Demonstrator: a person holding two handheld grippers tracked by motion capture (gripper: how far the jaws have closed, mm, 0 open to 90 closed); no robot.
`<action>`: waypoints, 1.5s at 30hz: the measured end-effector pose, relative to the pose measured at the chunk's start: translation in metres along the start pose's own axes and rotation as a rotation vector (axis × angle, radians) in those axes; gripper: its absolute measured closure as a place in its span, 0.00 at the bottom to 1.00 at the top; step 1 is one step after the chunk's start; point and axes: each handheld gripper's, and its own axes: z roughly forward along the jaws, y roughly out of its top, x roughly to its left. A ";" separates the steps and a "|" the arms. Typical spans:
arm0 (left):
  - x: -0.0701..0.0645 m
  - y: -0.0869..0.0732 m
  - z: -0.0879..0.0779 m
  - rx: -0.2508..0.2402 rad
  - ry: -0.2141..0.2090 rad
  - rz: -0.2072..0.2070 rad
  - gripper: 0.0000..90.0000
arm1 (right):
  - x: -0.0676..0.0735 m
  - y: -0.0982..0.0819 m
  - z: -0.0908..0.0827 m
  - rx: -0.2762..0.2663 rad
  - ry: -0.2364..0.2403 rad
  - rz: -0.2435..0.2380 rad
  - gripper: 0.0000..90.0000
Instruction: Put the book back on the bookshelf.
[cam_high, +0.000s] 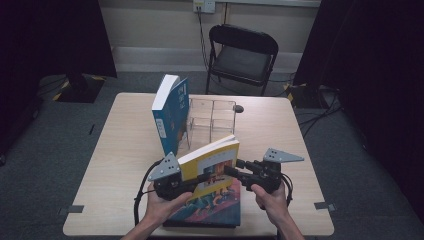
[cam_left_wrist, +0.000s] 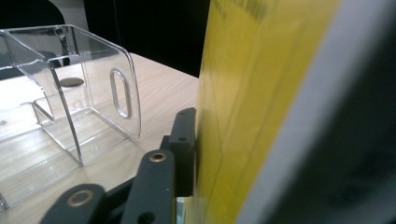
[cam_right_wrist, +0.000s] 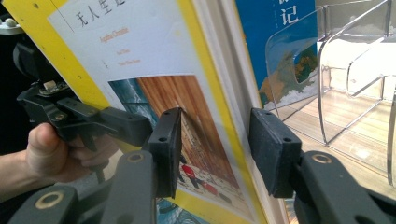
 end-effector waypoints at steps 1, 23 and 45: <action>0.000 0.000 0.001 -0.004 0.005 0.001 0.78 | 0.000 0.000 0.000 0.002 0.000 -0.001 0.62; 0.024 0.003 -0.022 -0.019 0.153 -0.138 0.84 | -0.033 -0.035 -0.031 0.118 -0.220 0.033 0.30; 0.065 0.032 -0.005 -0.019 0.362 -0.133 0.84 | -0.086 -0.089 -0.034 0.399 -0.513 0.026 0.17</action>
